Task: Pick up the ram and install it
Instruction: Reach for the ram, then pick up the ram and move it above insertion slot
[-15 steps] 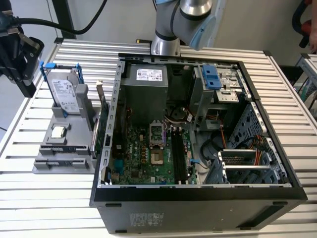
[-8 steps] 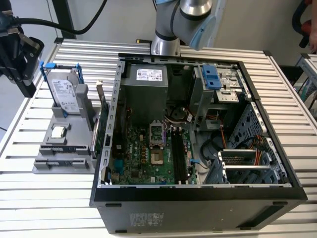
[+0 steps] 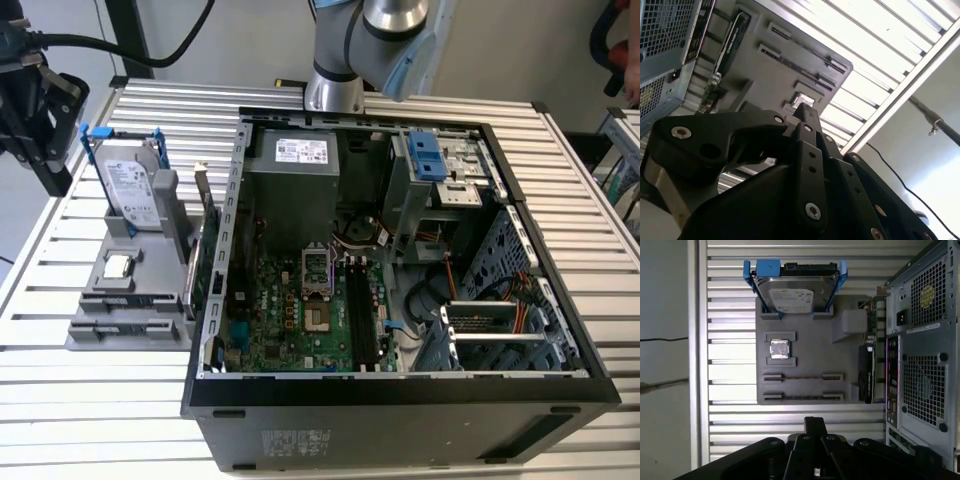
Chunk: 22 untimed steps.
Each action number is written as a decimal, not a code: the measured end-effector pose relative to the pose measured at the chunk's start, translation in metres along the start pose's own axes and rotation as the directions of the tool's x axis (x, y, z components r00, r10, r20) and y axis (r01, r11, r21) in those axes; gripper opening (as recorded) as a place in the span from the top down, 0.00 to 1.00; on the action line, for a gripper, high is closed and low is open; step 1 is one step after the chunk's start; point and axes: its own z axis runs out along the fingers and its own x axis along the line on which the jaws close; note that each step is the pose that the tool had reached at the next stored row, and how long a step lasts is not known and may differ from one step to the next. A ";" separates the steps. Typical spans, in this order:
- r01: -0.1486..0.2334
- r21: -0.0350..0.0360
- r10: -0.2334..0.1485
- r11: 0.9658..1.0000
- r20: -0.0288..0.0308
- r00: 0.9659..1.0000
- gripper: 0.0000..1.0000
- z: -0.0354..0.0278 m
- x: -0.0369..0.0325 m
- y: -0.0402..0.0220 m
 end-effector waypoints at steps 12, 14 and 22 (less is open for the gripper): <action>0.125 0.001 -0.125 0.992 -0.006 0.992 1.00 -0.0009 -0.0001 0.0001; 0.142 0.002 -0.142 0.990 -0.007 0.990 1.00 -0.0013 -0.0001 0.0001; 0.205 0.005 -0.205 0.979 -0.011 0.979 1.00 -0.0020 -0.0001 0.0001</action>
